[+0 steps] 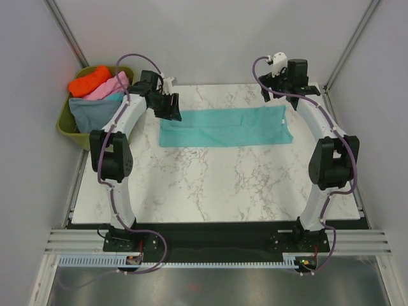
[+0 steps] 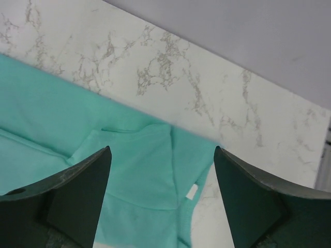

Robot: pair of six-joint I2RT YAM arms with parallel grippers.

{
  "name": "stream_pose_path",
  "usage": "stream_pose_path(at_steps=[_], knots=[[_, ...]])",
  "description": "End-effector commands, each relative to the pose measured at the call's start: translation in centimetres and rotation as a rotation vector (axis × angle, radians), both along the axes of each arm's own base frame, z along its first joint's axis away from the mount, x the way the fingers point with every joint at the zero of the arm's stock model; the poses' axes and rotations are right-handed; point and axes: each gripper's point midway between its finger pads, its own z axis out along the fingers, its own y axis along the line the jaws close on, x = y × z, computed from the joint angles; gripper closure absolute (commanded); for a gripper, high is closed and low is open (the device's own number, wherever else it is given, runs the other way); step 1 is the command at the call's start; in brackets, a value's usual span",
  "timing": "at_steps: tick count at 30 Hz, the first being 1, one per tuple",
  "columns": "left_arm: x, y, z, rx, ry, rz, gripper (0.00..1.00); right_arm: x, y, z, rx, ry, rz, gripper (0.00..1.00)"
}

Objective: Fold and stack the t-shirts
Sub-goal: Fold the tshirt

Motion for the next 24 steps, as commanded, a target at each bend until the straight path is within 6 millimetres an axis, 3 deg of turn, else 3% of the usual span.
stream_pose_path(at_steps=[1, 5, 12, 17, 20, 24], knots=[[-0.3, -0.4, -3.6, -0.006, 0.093, 0.012, 0.43, -2.5, 1.4, -3.0, 0.213, 0.187, -0.072, 0.13], [0.6, 0.4, -5.3, 0.048, 0.097, 0.026, 0.43, -3.3, 0.9, -6.0, 0.365, 0.325, -0.151, 0.29], [1.6, 1.0, -7.8, 0.100, 0.117, 0.033, 0.43, -3.9, 1.0, -8.5, 0.393, 0.402, -0.156, 0.06], [2.9, 1.4, -8.5, 0.126, 0.097, 0.049, 0.43, -4.0, 1.3, -9.4, 0.397, 0.426, -0.149, 0.05], [4.0, 1.3, -8.0, 0.123, 0.069, 0.057, 0.43, -4.7, 1.9, -9.9, 0.412, 0.449, -0.125, 0.05], [4.3, 0.8, -5.3, 0.092, 0.024, 0.049, 0.43, -5.9, 1.4, -11.9, 0.380, 0.495, -0.138, 0.04]])
